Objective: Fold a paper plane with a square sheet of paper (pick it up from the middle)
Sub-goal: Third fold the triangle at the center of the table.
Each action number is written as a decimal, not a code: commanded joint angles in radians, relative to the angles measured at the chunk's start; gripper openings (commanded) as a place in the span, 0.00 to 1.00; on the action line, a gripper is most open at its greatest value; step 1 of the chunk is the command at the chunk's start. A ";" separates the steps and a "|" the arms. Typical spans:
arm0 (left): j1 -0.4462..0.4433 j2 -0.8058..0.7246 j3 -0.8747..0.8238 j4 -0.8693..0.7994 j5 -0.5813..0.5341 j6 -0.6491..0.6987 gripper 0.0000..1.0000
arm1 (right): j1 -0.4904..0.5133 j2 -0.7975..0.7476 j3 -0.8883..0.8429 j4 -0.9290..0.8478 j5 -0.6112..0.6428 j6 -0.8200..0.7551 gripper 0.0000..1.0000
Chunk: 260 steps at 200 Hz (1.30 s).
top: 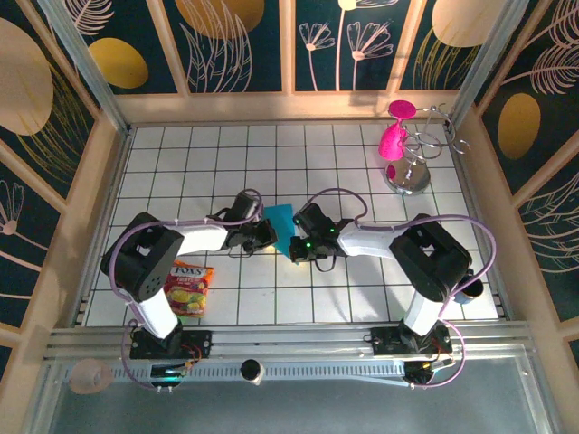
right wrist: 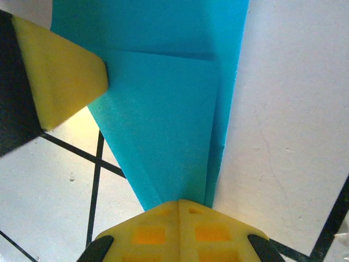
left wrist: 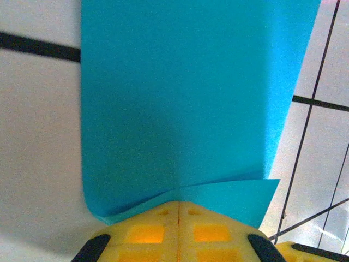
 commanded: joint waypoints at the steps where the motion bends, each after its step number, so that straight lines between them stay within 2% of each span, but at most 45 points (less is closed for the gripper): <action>1: 0.089 0.043 -0.015 -0.094 -0.147 0.064 0.07 | -0.002 0.086 -0.079 -0.257 0.137 -0.011 0.00; 43: 0.174 0.037 0.013 -0.125 -0.156 0.116 0.07 | -0.003 0.081 -0.072 -0.249 0.129 -0.014 0.00; 99: 0.193 -0.028 0.054 -0.177 -0.155 0.139 0.08 | -0.005 0.047 -0.042 -0.207 0.086 -0.020 0.00; 128: 0.187 -0.146 0.018 -0.140 -0.101 0.092 0.12 | -0.037 -0.053 0.039 -0.104 -0.033 0.017 0.00; 151: 0.159 -0.217 -0.040 -0.083 -0.057 0.026 0.19 | -0.049 -0.166 0.035 0.050 -0.085 0.088 0.14; 170: 0.130 -0.253 -0.094 -0.019 -0.026 -0.035 0.25 | -0.050 -0.206 -0.003 0.129 -0.088 0.127 0.19; 202: 0.085 -0.269 -0.173 0.107 0.014 -0.144 0.36 | -0.055 -0.159 -0.012 0.151 -0.078 0.147 0.21; 260: 0.047 -0.249 -0.247 0.238 0.044 -0.243 0.40 | -0.066 -0.047 0.026 0.153 -0.088 0.144 0.21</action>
